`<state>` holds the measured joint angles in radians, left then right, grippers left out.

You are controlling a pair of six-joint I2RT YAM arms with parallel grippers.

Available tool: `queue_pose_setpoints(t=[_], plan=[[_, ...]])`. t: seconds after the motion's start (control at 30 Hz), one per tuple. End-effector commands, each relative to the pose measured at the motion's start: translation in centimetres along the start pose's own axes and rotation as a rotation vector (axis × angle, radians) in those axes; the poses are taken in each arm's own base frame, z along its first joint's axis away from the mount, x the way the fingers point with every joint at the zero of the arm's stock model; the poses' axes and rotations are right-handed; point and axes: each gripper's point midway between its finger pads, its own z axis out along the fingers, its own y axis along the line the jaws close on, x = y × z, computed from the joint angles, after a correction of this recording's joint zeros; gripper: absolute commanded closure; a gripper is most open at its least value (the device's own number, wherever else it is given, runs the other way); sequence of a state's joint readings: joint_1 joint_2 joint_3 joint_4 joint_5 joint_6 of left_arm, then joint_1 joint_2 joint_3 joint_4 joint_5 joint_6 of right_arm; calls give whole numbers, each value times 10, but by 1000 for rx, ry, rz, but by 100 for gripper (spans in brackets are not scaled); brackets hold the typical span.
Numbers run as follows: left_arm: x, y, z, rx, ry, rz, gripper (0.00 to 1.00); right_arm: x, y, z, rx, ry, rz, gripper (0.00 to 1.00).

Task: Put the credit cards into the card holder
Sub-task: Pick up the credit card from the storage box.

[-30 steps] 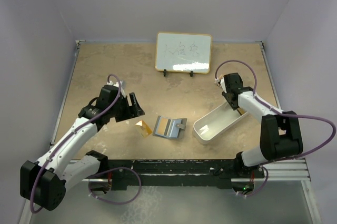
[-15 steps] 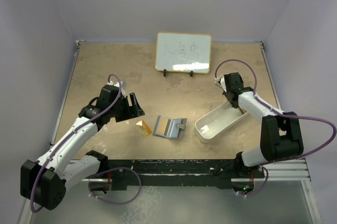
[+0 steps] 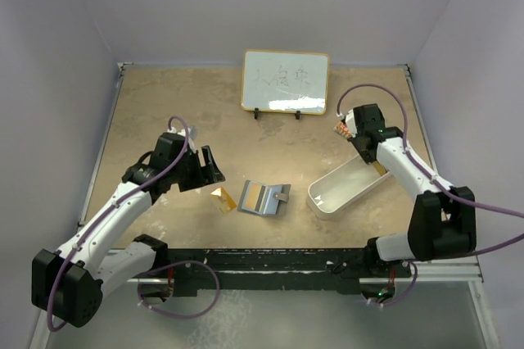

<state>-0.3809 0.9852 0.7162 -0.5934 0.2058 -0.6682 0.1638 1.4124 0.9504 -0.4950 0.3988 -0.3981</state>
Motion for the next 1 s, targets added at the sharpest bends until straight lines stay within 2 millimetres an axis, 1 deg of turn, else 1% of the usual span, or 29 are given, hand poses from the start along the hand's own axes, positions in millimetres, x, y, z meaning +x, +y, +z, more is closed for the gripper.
queue_pose_setpoints(t=[0.0,0.07,0.13,0.2,0.3,0.4,0.43,0.5,0.57,0.6,0.63,0.73,0.83,0.9,0.97], plan=[[-16,-13,-8,35,-53,17,27,-6,-5,-30,-48,-34,58,100],[-16,-10,-6,19,-54,5,27,-10,-6,-39,-60,-46,85,100],[-15,-9,-4,13,-52,-6,30,-16,-7,-50,-85,-81,115,100],[-14,-7,-1,3,-48,-21,39,-26,-9,-62,-100,-139,167,100],[-14,-1,3,-24,-51,-43,50,-47,2,-88,-225,-237,200,100],[-15,6,8,-61,-60,-75,60,-74,-2,-114,-275,-342,370,100],[-14,7,9,-68,-58,-88,67,-83,2,-122,-322,-371,412,100],[-10,11,14,-86,-39,-111,83,-101,12,-138,-424,-422,488,100],[-7,15,20,-101,-27,-136,96,-118,26,-152,-536,-459,545,100],[-6,17,22,-108,-29,-149,100,-126,36,-159,-601,-469,565,100],[-2,22,26,-122,-27,-163,100,-133,47,-166,-671,-481,565,100],[6,33,33,-159,-25,-217,100,-152,77,-179,-789,-512,553,100],[15,46,40,-195,-34,-281,100,-167,123,-195,-910,-541,481,100],[21,54,45,-213,-43,-328,100,-174,151,-202,-1027,-539,462,100],[27,62,49,-234,-50,-352,100,-178,172,-202,-1106,-511,463,100]])
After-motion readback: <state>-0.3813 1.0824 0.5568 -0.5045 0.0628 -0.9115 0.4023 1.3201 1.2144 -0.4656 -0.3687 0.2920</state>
